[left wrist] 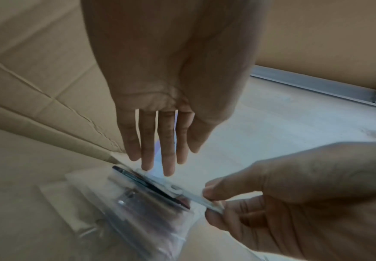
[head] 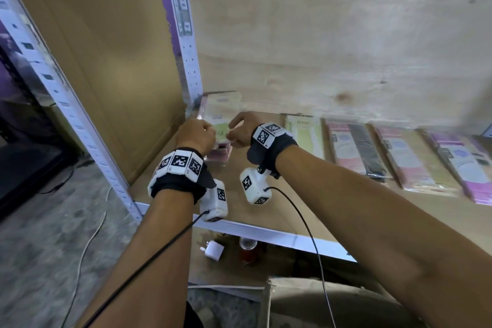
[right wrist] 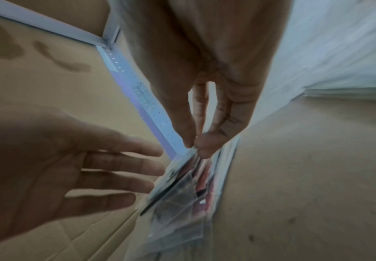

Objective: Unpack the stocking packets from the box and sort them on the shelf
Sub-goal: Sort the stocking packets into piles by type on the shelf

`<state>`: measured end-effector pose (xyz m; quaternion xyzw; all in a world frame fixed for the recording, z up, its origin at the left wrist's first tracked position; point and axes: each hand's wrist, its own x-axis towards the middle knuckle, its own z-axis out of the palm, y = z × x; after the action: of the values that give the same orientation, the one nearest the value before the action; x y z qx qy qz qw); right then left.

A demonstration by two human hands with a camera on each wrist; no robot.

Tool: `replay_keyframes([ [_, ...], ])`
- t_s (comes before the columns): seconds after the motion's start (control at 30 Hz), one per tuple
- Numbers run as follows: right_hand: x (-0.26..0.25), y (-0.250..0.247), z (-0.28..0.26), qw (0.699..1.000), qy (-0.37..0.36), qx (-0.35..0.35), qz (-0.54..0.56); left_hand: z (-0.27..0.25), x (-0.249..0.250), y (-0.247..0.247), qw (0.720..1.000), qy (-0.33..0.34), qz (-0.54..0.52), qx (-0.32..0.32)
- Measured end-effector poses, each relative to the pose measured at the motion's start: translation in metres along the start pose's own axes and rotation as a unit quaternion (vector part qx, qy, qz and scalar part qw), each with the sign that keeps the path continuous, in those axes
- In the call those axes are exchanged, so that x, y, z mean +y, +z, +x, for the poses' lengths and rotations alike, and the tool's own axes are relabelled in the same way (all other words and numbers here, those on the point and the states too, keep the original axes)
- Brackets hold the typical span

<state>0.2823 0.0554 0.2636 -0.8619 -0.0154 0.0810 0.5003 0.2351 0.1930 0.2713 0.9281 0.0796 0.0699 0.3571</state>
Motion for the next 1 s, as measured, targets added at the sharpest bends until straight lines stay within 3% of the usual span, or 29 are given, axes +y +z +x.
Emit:
replay_keyframes([
  [0.17,0.011,-0.021,-0.013,0.992,0.031,-0.007,0.123,0.004,-0.013,-0.003,0.999,-0.012,-0.051,-0.009],
  [0.4,0.016,-0.084,-0.069,0.953,0.028,-0.034,0.299,-0.005,0.002,0.008,0.986,0.124,0.112,0.016],
  [0.57,0.013,-0.139,-0.103,0.929,0.018,-0.044,0.366,-0.02,0.035,0.014,0.975,0.215,0.036,0.048],
  [0.77,0.028,-0.195,-0.133,0.91,-0.03,-0.015,0.412,-0.038,0.074,0.024,0.939,0.336,-0.033,0.069],
  [0.87,0.049,-0.21,-0.147,0.917,-0.056,-0.001,0.395,-0.047,0.09,0.037,0.932,0.347,-0.107,0.01],
  [1.0,0.089,-0.218,-0.165,0.974,-0.067,0.023,0.216,-0.062,0.107,0.064,0.923,0.275,-0.247,-0.111],
])
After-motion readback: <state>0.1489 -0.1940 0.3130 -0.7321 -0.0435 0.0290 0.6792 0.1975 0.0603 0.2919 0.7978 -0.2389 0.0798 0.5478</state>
